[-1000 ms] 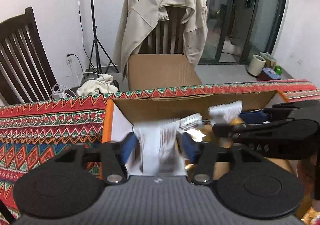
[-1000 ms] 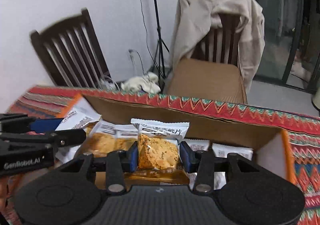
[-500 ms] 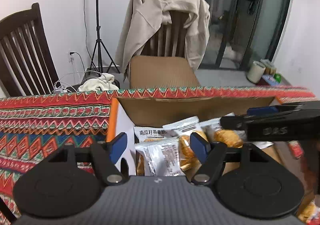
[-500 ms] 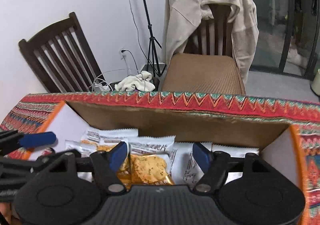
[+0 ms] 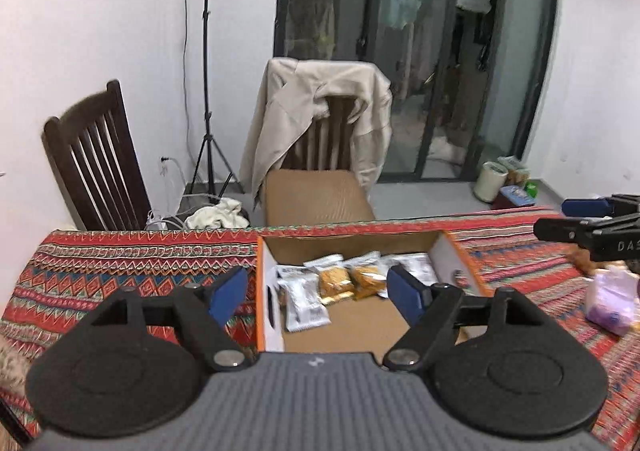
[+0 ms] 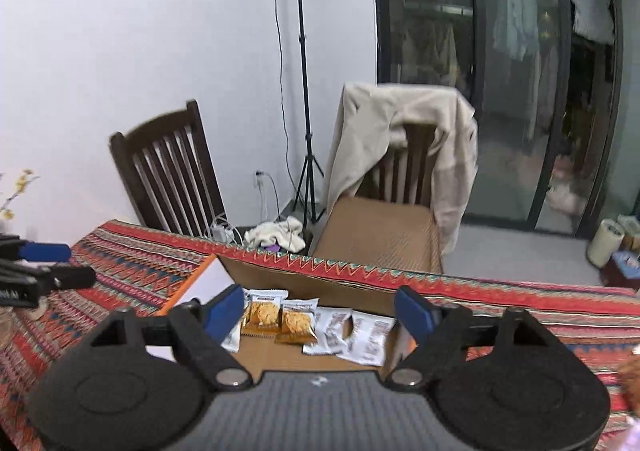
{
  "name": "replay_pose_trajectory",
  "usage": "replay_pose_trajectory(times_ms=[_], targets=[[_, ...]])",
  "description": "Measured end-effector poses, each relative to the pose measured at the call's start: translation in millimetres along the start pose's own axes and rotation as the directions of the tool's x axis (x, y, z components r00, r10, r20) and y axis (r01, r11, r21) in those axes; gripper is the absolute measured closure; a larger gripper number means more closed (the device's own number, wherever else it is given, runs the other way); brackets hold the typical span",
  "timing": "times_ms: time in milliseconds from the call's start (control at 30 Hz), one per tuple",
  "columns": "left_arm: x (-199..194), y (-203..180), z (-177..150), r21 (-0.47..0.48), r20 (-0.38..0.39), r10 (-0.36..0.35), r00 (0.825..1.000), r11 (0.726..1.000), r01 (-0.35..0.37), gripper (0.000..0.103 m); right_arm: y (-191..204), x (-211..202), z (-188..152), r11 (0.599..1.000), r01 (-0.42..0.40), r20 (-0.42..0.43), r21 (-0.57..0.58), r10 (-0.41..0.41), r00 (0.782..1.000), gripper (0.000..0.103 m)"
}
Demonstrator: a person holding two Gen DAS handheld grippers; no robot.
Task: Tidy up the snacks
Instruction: 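Withdraw both open tools from the box back toward the snack pile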
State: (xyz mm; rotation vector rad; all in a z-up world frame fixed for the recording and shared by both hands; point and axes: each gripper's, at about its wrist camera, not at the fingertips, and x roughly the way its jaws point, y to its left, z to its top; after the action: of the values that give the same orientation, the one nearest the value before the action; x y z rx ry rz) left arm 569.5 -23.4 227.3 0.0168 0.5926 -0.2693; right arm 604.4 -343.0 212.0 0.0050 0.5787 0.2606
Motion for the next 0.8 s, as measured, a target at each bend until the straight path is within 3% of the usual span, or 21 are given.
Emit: replay_pose_trajectory(times_ms=[233, 400, 467, 600, 800], targets=[[-111.4, -20.9, -68.9, 0.024, 0.109, -0.055, 0.993, 0.998, 0.053, 0.014, 9.9, -121.8, -51.6, 0.997, -0.034, 0.076, -0.070, 0.040, 0.996, 0.007], [-172.8, -29.0, -146.7, 0.020, 0.204, -0.038, 0.978, 0.999, 0.035, 0.005, 17.7, -188.4, -117.0, 0.992, -0.077, 0.137, -0.095, 0.090, 0.986, 0.006], [-188.9, -29.5, -180.1, 0.007, 0.224, -0.027, 0.974, 1.000, 0.026, 0.003, 24.8, -209.9, -148.0, 0.992, -0.070, 0.165, -0.108, 0.088, 0.982, 0.000], [-205.5, -30.6, -237.8, -0.024, 0.208, 0.014, 0.978, 1.000, -0.009, 0.002, 42.8, -245.7, -209.5, 0.991, -0.043, 0.220, -0.128, 0.071, 0.973, 0.000], [-214.4, -39.2, -319.1, -0.048, 0.166, -0.018, 0.986, 0.998, 0.027, 0.000, 76.9, -268.6, -302.6, 0.994, 0.024, 0.223, -0.110, 0.001, 0.975, 0.000]])
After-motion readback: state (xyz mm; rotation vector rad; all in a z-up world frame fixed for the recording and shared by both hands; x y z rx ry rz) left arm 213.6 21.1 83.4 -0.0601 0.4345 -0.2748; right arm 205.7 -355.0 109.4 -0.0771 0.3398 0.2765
